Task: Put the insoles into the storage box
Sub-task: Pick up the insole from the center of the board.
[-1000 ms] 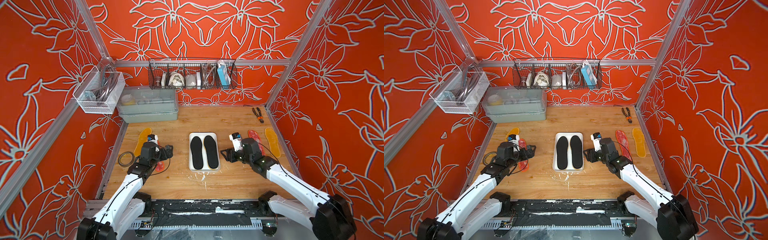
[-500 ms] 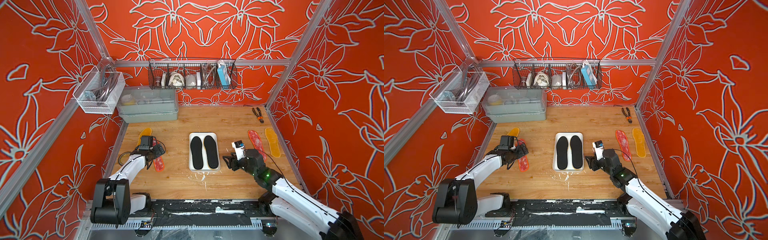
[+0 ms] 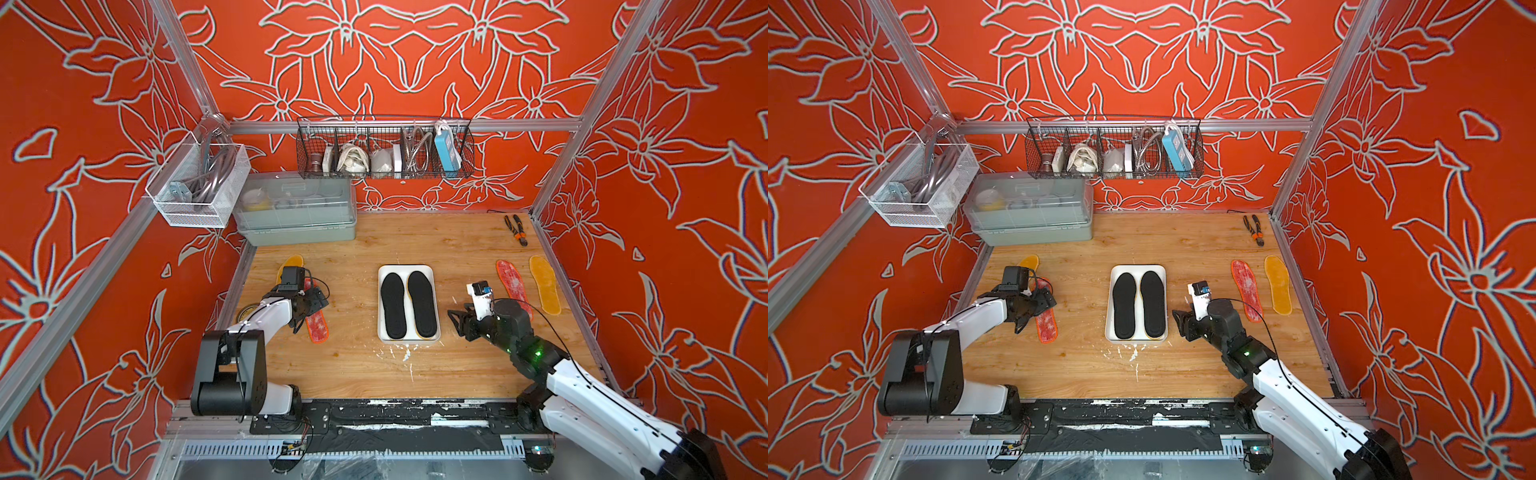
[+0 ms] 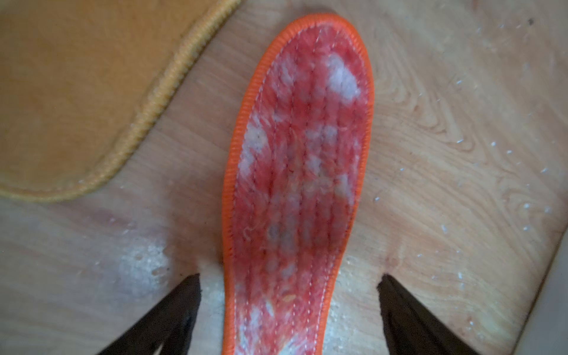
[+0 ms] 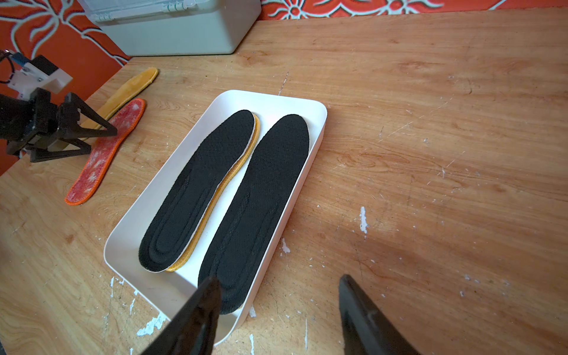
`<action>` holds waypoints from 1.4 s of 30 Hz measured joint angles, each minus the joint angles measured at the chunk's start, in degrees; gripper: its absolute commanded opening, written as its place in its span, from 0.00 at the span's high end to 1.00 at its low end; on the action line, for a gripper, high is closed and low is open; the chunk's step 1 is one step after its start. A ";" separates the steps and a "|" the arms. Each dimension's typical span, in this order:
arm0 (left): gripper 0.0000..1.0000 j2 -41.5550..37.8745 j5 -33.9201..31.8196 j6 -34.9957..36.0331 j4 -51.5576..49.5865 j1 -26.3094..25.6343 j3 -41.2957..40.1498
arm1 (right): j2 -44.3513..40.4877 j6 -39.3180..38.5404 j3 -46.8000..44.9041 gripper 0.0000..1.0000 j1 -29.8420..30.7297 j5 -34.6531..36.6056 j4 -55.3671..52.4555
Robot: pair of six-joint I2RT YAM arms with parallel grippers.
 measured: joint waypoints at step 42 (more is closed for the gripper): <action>1.00 -19.19 24.52 -0.20 20.65 0.55 -15.23 | 29.46 11.23 18.12 0.37 0.07 -21.24 6.67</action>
